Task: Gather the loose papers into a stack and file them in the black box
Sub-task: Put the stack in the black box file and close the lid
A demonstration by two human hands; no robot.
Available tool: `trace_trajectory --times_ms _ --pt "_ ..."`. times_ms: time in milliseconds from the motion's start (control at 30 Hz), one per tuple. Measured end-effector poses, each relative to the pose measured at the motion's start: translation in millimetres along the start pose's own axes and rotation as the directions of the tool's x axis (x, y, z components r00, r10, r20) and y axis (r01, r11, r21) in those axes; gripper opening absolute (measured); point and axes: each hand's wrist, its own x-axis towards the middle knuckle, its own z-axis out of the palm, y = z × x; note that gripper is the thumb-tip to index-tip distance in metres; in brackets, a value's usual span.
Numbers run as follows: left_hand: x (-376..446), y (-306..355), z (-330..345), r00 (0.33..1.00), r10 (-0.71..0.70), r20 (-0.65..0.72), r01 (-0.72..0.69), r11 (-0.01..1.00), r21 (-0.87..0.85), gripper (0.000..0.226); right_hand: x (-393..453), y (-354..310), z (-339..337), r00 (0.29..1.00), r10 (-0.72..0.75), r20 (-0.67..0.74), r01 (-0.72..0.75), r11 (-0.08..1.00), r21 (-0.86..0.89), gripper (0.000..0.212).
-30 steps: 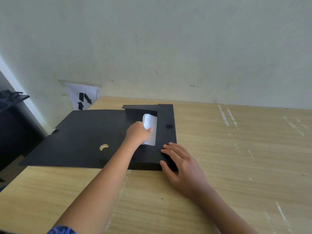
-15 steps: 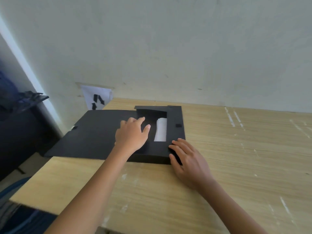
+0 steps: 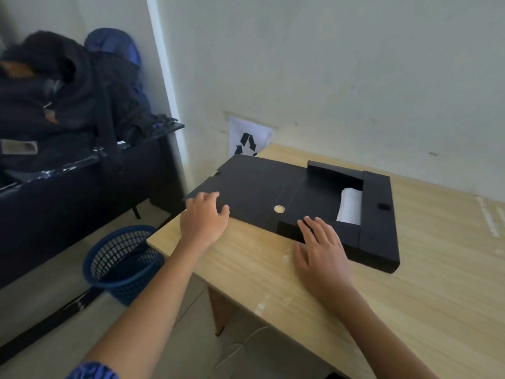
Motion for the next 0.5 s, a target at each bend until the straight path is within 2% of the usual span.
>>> trace_trajectory --times_ms 133,267,333,400,500 --pt "12 -9 4 0.98 -0.19 -0.065 0.19 0.982 -0.002 0.064 1 0 1 1.0 0.009 0.008 -0.009 1.0 -0.004 0.054" --pt "28 -10 4 0.927 -0.374 0.042 0.376 0.924 -0.07 0.067 2 -1 2 1.0 0.018 0.014 -0.018 1.0 -0.007 0.055" --pt "34 -11 2 0.908 -0.415 0.047 0.416 0.888 -0.193 0.063 2 -1 2 1.0 0.02 0.013 -0.02 1.0 0.002 0.055" --pt "38 -10 -2 0.889 -0.457 0.028 0.429 0.81 -0.399 0.061 2 -2 3 1.0 0.021 0.008 -0.021 1.0 0.009 0.055" --pt "45 -7 -9 0.87 -0.492 -0.026 0.312 0.592 -0.743 0.069 3 -1 3 1.0 0.025 0.004 -0.025 1.0 0.011 0.056"
